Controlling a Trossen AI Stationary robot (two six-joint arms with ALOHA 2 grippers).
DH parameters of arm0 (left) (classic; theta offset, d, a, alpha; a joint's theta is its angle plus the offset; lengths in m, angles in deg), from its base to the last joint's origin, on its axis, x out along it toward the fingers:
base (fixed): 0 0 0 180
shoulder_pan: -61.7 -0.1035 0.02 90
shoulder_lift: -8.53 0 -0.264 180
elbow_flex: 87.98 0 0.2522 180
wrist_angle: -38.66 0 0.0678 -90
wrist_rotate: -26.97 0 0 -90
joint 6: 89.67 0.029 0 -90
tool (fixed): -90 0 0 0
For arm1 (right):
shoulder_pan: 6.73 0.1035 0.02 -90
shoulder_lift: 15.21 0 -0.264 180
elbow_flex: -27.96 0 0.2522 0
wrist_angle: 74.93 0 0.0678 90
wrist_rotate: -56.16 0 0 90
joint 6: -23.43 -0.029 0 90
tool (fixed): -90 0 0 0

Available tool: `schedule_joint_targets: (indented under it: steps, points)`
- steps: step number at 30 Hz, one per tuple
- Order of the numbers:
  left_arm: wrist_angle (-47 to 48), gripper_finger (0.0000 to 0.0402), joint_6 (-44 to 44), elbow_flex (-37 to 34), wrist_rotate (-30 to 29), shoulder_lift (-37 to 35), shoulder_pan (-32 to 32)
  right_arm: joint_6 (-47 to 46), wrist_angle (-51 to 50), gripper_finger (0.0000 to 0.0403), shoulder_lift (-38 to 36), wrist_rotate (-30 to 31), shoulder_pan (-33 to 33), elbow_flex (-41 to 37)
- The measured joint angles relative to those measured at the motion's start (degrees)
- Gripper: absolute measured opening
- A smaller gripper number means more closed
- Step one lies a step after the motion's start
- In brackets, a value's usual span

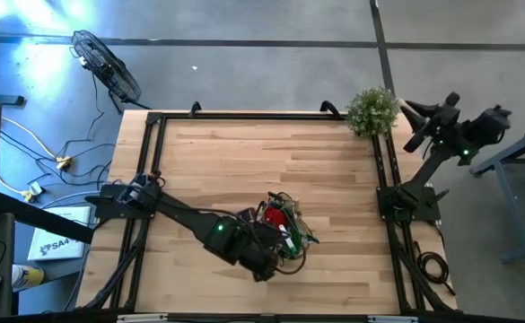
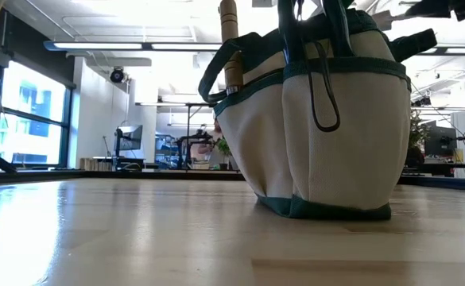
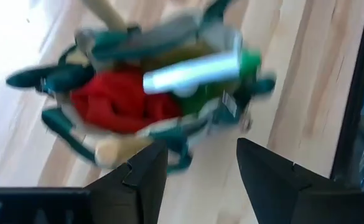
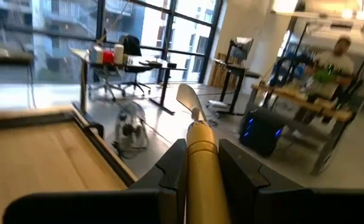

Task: Pick & Place Garden tools in Gardening bag
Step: Put the trowel into the gardening bag

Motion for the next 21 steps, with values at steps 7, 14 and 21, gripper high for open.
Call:
schedule_joint_targets:
  steps: [7,14,21]
  points:
    - [-14.3,0.0184,-5.0,0.1,-7.1,0.8,0.0,-0.6,-15.7,0.0059,2.1,-3.1,0.0,0.0]
    - [-30.7,0.0184,-2.3,-0.1,-14.7,3.5,0.0,-8.4,-35.8,0.0059,6.0,-29.2,-0.5,0.0]
    - [-43.9,0.0184,-1.8,0.1,-18.5,8.2,-1.9,-22.4,-55.1,0.0059,17.4,-52.7,-4.1,1.8]
